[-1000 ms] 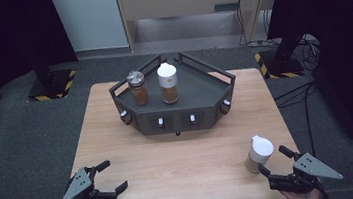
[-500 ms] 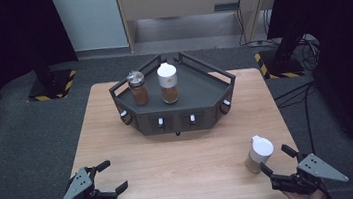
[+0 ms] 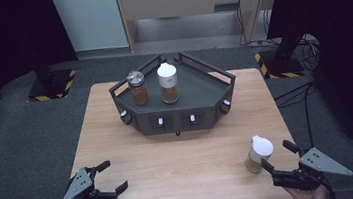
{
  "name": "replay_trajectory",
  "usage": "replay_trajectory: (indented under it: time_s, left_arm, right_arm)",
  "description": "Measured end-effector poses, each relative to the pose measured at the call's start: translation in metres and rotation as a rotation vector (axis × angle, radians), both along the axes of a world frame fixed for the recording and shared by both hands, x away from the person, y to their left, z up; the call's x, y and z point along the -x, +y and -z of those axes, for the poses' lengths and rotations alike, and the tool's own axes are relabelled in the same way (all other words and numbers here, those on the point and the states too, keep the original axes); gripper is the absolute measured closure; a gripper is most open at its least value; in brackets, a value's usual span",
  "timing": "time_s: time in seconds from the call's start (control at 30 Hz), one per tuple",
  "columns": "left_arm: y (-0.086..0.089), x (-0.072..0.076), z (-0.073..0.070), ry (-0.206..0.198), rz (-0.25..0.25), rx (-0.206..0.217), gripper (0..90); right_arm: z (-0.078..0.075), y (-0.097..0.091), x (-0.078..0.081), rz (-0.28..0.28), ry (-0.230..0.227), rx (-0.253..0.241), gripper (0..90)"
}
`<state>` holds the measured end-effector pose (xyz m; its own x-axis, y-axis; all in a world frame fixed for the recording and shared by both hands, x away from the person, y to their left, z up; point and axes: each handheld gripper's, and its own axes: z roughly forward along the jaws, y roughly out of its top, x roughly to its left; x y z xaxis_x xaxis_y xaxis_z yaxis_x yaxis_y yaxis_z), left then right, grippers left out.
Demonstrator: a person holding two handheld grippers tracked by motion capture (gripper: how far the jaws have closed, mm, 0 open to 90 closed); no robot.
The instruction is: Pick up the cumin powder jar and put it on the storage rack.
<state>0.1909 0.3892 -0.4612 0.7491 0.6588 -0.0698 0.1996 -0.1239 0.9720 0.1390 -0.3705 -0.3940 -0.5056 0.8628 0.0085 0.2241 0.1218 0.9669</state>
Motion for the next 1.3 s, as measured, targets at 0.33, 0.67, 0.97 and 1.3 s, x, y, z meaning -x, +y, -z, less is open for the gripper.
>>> replay_trajectory:
  time_s: [0.33,0.67,0.97,1.3]
  left_arm:
    - [0.000,0.000,0.000,0.001,0.001,0.000,1.8]
    - [0.000,0.000,0.000,0.002,0.001,-0.001,1.8]
    - [0.000,0.000,0.000,0.002,0.002,-0.001,1.8]
    - [0.000,0.000,0.000,0.003,0.001,-0.002,1.8]
  right_arm:
    - [-0.005,0.005,-0.020,0.006,0.055,0.022,5.3]
    - [0.001,0.013,-0.040,0.020,0.129,0.035,7.1]
    - [0.008,0.016,-0.054,0.019,0.189,0.040,13.2]
    - [0.015,0.021,-0.056,0.036,0.212,0.057,29.4]
